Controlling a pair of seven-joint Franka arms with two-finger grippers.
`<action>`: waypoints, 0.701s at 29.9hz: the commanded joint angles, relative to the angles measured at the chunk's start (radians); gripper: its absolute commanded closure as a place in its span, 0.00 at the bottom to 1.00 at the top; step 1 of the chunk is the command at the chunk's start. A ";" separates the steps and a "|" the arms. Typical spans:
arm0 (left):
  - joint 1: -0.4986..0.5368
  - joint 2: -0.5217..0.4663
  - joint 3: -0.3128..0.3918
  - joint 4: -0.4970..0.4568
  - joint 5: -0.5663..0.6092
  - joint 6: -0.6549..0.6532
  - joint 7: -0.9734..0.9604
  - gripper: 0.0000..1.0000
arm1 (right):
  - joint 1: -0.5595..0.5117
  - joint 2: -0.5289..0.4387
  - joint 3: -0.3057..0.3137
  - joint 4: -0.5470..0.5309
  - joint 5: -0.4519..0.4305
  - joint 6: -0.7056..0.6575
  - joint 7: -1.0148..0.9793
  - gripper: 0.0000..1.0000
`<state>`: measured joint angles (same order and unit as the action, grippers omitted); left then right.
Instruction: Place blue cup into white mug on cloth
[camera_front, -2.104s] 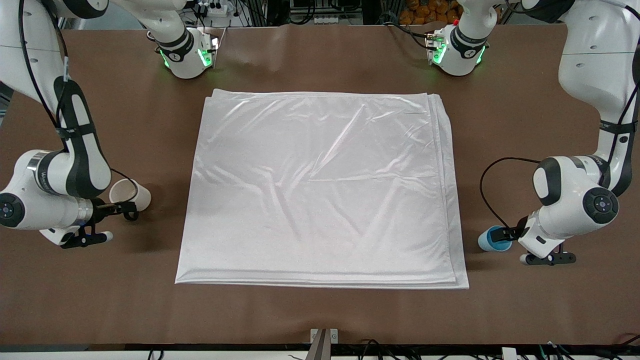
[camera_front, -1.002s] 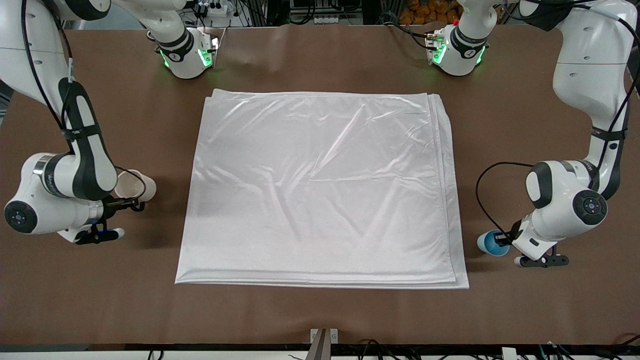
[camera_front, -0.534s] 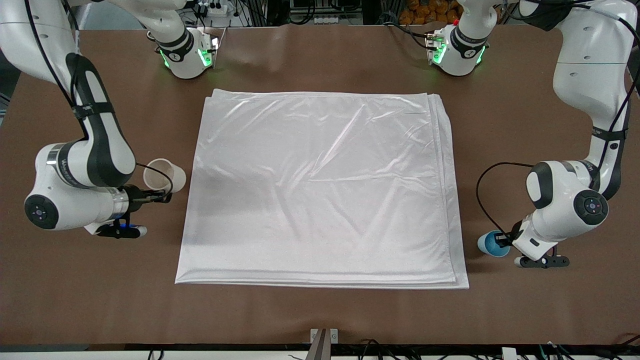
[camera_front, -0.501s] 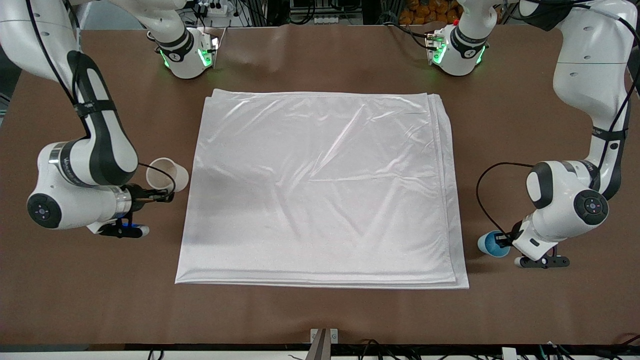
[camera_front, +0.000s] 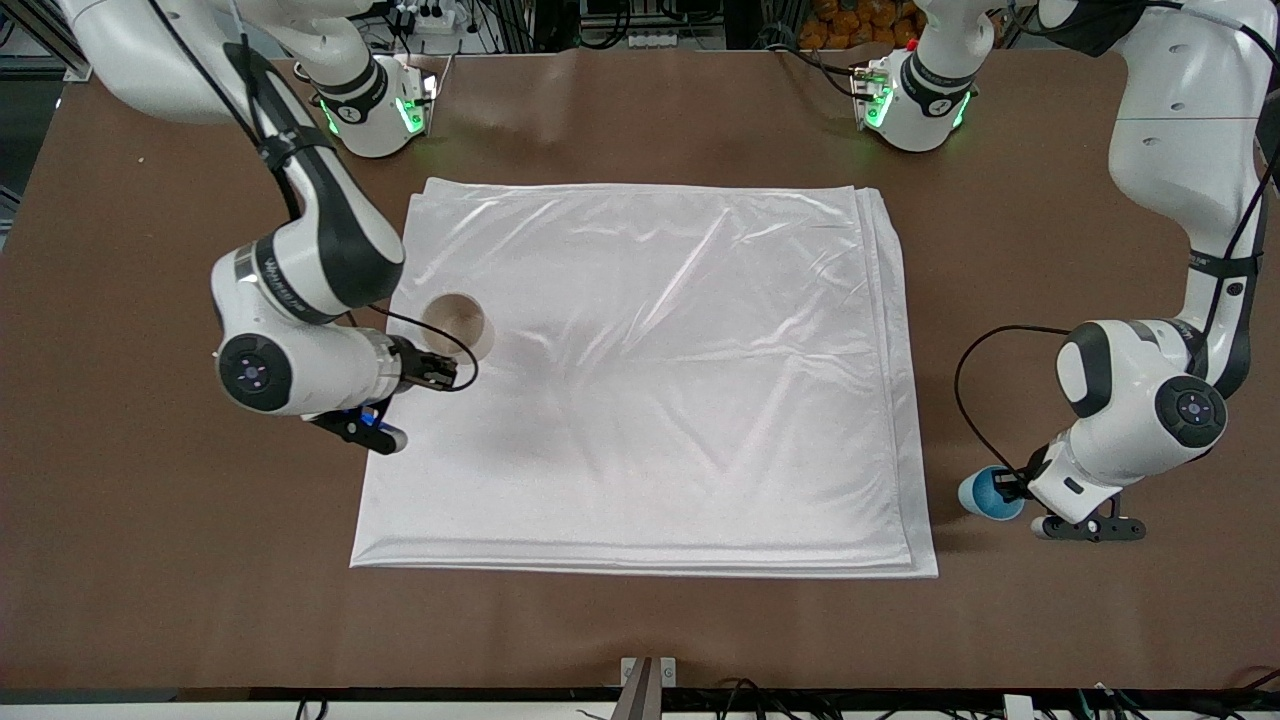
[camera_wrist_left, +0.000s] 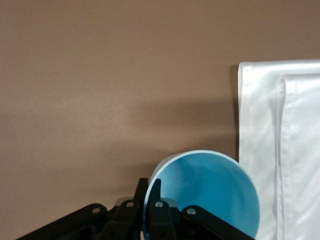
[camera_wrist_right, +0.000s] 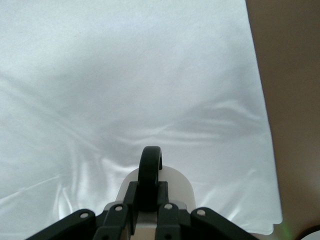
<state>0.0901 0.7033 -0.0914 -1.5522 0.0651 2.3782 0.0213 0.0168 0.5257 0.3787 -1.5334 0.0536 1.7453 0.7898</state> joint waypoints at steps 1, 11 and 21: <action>-0.001 -0.033 -0.008 -0.011 0.025 0.001 0.023 1.00 | 0.069 0.007 -0.001 0.006 -0.009 0.046 0.210 1.00; -0.001 -0.062 -0.018 -0.012 0.025 -0.005 0.043 1.00 | 0.216 0.083 -0.003 0.003 -0.003 0.267 0.498 1.00; -0.021 -0.116 -0.053 -0.008 0.024 -0.094 0.031 1.00 | 0.281 0.137 -0.004 0.004 -0.009 0.402 0.646 1.00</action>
<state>0.0843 0.6394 -0.1298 -1.5467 0.0651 2.3434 0.0552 0.2926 0.6518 0.3767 -1.5415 0.0522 2.1255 1.3835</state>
